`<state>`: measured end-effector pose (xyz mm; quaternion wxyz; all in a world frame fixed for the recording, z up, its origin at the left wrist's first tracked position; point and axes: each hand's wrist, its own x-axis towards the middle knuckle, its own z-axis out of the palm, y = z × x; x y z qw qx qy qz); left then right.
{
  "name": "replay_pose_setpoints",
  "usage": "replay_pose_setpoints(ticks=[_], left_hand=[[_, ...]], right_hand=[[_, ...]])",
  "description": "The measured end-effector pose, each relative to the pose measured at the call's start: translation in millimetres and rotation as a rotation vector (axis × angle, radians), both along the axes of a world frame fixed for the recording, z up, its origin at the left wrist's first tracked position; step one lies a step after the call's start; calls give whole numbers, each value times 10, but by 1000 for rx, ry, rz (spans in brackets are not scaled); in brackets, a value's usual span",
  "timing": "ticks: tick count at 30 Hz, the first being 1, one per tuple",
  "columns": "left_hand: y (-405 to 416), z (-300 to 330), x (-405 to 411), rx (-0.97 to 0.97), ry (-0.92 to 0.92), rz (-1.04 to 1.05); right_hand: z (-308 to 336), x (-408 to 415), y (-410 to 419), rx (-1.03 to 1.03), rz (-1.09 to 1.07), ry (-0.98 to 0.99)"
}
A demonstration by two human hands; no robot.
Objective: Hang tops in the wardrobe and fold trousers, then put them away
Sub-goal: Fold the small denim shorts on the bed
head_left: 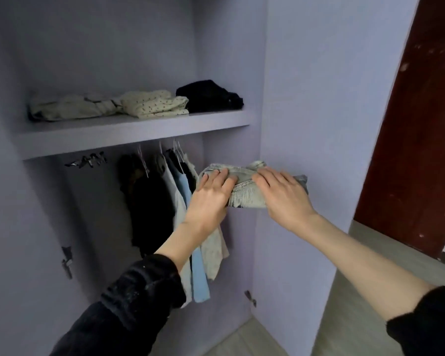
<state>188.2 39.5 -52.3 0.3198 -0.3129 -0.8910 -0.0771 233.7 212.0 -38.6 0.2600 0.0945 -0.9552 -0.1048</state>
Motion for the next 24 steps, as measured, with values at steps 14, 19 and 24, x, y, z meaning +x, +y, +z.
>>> replay_pose_setpoints(ticks=[14,19,24], left_hand=[[-1385,1475,-1597,-7,293,522],[-2115,1911,-2142,59,504,635],[-2775,1854,-2624,-75,282,824]], right_hand=[[1501,-2370,-1365,4,457,233],[1945,-3056,-2296,-64,464,485],[1823,-3777,-2911,-87,617,256]])
